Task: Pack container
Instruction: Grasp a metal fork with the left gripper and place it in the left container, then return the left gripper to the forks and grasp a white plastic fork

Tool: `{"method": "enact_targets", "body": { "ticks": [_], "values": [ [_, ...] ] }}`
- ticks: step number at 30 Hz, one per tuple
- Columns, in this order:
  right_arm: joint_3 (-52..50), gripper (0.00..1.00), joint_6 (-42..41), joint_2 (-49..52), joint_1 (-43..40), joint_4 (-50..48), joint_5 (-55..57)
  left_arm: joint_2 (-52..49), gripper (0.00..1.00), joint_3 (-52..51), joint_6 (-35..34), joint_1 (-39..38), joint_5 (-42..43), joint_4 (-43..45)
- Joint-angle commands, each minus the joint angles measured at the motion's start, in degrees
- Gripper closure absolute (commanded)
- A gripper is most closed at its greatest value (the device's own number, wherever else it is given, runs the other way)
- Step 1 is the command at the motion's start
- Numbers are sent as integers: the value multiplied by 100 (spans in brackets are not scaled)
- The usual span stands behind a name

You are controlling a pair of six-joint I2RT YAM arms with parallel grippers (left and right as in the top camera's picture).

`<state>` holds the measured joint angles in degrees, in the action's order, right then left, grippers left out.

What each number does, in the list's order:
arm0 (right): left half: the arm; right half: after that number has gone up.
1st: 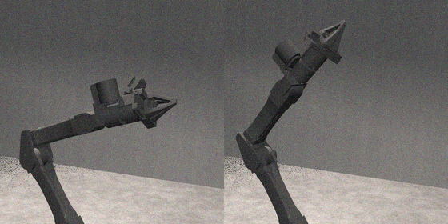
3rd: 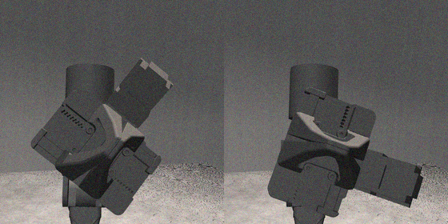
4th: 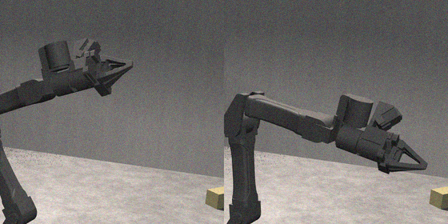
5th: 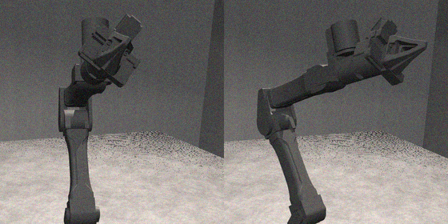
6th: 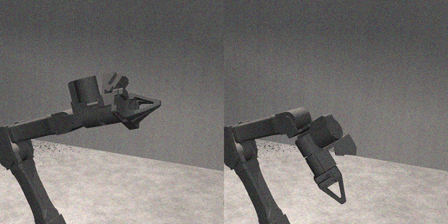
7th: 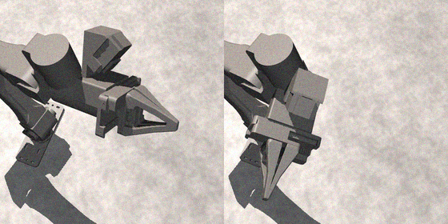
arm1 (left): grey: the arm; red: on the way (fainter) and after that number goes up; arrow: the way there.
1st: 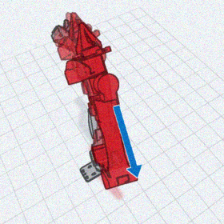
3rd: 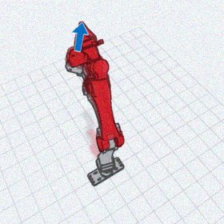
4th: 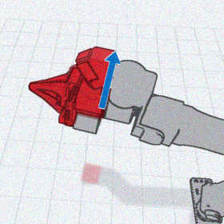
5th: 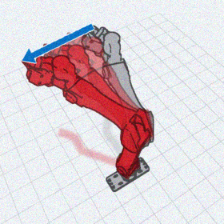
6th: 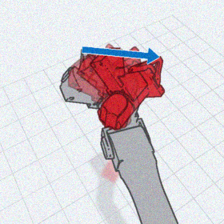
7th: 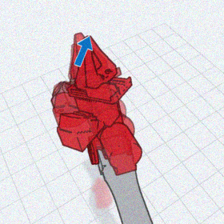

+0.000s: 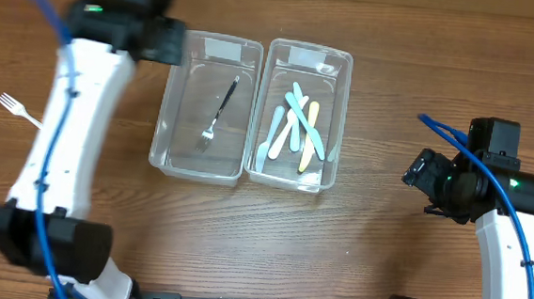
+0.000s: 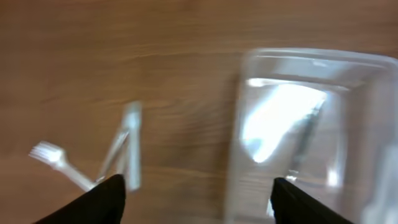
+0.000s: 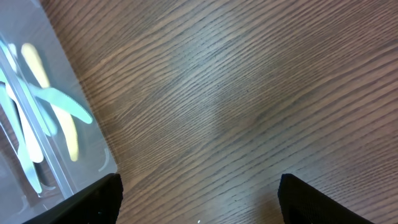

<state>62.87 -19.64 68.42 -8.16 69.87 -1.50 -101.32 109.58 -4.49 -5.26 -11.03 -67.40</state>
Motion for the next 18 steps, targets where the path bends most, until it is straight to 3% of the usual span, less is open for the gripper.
{"method": "enact_targets", "body": {
  "ticks": [1,8,18],
  "values": [
    [20,18,13,-9,28,-39,-11,-142,21,-70,-37,826,-70,-66],
    [20,18,33,-9,28,-42,-9,-997,18,-177,448,1843,1027,28],
    [20,18,59,-9,28,-35,-11,-2505,18,-177,844,1987,1281,448]
  ]
}}
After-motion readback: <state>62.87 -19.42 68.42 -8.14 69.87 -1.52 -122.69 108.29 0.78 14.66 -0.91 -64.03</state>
